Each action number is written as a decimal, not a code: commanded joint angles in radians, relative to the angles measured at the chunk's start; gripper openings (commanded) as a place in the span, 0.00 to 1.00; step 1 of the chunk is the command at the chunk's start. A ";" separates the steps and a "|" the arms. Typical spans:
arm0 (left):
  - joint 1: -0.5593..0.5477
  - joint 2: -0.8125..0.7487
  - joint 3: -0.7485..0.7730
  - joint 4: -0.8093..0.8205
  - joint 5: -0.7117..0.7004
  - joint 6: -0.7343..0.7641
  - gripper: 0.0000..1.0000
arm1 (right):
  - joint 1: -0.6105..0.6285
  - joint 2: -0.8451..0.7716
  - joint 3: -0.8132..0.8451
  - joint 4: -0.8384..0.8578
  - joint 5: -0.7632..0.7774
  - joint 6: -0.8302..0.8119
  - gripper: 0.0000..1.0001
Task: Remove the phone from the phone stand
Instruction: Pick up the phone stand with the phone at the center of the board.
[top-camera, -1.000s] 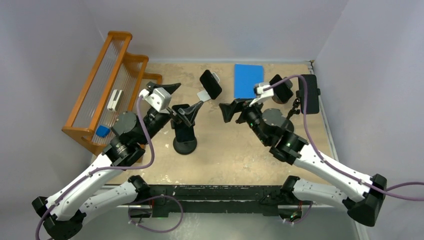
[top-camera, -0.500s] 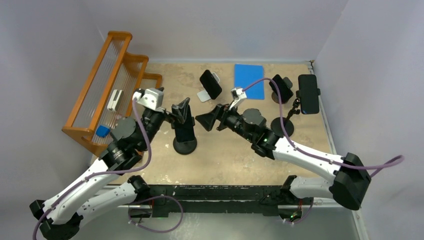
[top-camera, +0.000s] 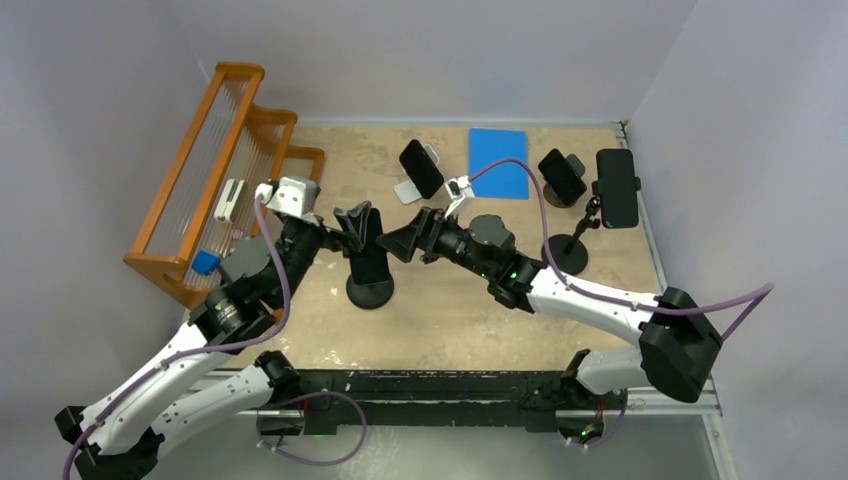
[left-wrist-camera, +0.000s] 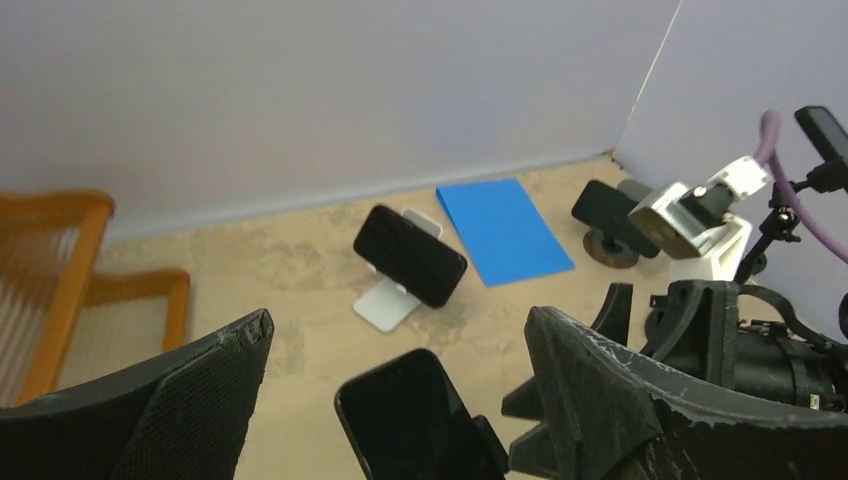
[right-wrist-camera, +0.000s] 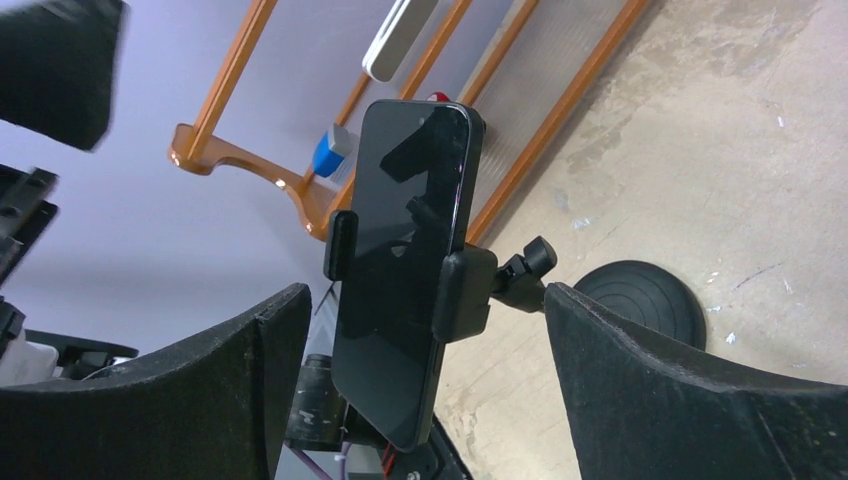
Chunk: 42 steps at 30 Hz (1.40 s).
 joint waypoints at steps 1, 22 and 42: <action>-0.007 0.026 0.126 -0.294 -0.075 -0.268 0.96 | 0.002 -0.047 0.042 0.045 0.049 -0.020 0.88; 0.226 0.190 0.230 -0.666 0.297 -0.573 0.97 | 0.001 -0.189 -0.063 -0.017 0.074 -0.063 0.91; 0.419 0.101 0.058 -0.522 0.621 -0.763 0.92 | -0.046 -0.081 -0.066 0.136 -0.037 0.044 0.87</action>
